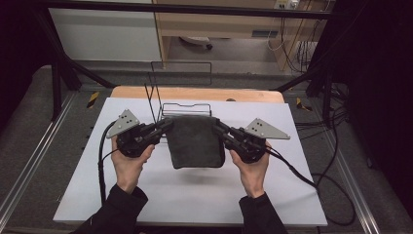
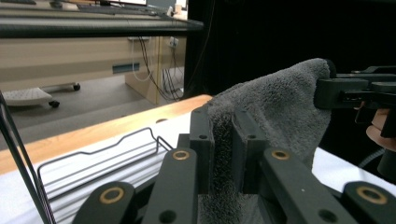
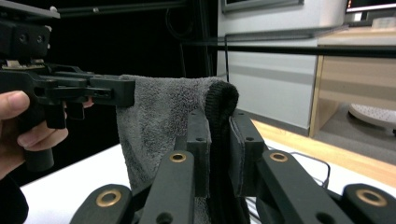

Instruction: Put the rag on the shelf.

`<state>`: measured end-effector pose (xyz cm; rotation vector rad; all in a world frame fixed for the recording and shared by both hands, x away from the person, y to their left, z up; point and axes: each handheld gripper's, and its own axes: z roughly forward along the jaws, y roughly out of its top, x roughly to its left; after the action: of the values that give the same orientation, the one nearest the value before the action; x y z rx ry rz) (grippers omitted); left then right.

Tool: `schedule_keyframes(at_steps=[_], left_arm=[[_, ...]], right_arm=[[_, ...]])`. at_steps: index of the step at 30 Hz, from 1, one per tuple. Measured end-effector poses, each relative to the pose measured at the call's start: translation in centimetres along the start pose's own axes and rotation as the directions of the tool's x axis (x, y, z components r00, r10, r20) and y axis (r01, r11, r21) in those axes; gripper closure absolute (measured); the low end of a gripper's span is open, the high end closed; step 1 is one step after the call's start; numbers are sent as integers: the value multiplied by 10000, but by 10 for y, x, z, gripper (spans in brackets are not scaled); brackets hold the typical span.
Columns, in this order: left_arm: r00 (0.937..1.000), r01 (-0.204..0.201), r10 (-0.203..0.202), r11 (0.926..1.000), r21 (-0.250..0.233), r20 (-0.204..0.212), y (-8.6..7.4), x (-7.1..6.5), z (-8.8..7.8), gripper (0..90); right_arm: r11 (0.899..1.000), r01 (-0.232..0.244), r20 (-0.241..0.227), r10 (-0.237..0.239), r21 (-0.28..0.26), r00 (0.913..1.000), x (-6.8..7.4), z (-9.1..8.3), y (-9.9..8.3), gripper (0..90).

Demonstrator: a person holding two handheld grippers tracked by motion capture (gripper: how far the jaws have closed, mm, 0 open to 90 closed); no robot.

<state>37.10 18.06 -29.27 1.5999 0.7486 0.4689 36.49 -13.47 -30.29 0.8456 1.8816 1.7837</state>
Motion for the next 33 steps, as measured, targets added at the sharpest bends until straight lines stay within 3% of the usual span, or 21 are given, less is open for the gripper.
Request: schedule_keyframes(at_steps=[14,33], left_arm=[[9999,-74,63,9970,-766,-148,30,4,-3,803],[9993,-224,161,9796,-1998,-330,78,11,-12,804]], right_arm=[[9959,251,231,-232,-868,9995,7,5,25,807],[9787,834,598,-734,-1876,9955,16,15,78,808]])
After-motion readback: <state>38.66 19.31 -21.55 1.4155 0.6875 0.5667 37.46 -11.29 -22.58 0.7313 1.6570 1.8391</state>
